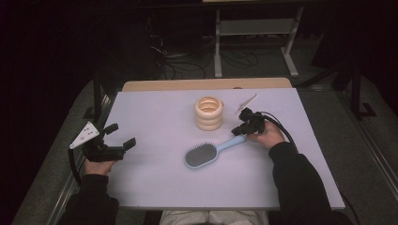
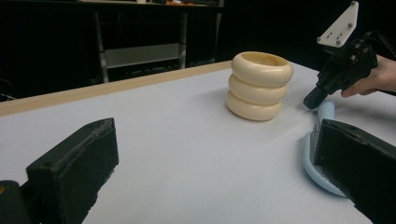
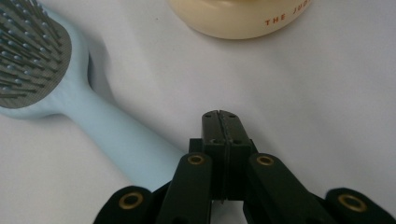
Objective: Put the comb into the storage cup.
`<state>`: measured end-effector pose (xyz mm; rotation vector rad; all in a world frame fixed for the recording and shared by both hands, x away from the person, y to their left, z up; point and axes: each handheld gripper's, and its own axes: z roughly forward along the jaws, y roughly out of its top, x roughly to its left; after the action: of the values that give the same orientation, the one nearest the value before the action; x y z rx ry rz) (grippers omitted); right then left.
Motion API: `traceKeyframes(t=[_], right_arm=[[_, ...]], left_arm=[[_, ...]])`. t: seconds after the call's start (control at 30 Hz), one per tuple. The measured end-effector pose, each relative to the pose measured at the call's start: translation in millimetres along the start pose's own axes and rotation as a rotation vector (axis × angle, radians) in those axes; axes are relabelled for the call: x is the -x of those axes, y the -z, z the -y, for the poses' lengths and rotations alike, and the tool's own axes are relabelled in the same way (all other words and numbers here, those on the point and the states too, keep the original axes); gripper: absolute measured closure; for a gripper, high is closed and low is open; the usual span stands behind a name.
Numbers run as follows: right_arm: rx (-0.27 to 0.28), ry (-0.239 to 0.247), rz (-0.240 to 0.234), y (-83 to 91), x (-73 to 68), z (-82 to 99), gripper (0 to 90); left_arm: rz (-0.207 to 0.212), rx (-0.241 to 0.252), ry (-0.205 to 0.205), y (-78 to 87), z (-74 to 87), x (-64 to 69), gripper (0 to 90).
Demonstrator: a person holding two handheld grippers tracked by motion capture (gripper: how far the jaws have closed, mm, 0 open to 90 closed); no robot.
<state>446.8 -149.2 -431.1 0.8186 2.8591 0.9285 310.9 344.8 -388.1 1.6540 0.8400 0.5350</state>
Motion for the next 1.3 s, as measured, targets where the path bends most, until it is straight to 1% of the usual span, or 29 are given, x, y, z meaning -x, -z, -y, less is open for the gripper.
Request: traceKeyframes(t=[0.2, 0.27, 0.33, 0.47, 0.5, 0.6, 0.67, 0.73, 1.03, 1.07, 1.17, 1.3], right_arm=[[-0.021, 0.009, -0.007, 2.2, -1.9, 1.4, 88.9], [-0.045, 0.021, -0.017, 2.6, -4.1, 2.5, 88.9], [-0.050, 0.020, -0.019, 2.6, -5.0, 2.8, 88.9], [-0.080, 0.037, -0.028, 2.4, -8.5, 4.5, 88.9], [-0.089, 0.034, -0.028, 2.3, -9.7, 4.9, 88.9], [-0.103, 0.048, -0.033, 1.6, -11.9, 5.6, 88.9], [-0.113, 0.048, -0.037, 2.1, -14.6, 6.0, 88.9], [-0.115, 0.059, -0.040, 2.3, -16.0, 6.6, 88.9], [-0.135, 0.069, -0.061, 5.3, -25.5, 12.3, 88.8], [-0.140, 0.073, -0.061, 6.0, -28.0, 13.4, 88.9], [-0.142, 0.077, -0.062, 6.5, -29.6, 15.0, 88.8], [-0.149, 0.079, -0.053, 8.7, -34.4, 18.2, 88.8]], left_arm=[[0.001, -0.003, 0.001, -0.3, 0.2, 0.1, 0.0], [0.001, -0.004, 0.001, -0.5, 0.2, 0.3, 0.0], [0.001, -0.003, 0.001, -0.5, 0.2, 0.4, 0.0], [0.002, -0.004, 0.001, -0.5, 0.2, 0.4, 0.0], [0.003, -0.004, 0.000, -0.6, 0.2, 0.5, 0.0], [0.003, -0.005, 0.000, -0.6, 0.2, 0.6, 0.0], [0.003, -0.005, 0.000, -0.7, 0.3, 0.7, 0.0], [0.002, -0.005, 0.000, -0.8, 0.3, 0.8, 0.0], [0.003, -0.006, -0.002, -0.9, 0.3, 1.1, 0.0], [0.003, -0.007, -0.001, -1.0, 0.3, 1.1, 0.0], [0.005, -0.007, 0.000, -1.3, 0.4, 1.1, 0.0], [0.005, -0.010, -0.002, -1.4, 0.5, 1.4, 0.0]])
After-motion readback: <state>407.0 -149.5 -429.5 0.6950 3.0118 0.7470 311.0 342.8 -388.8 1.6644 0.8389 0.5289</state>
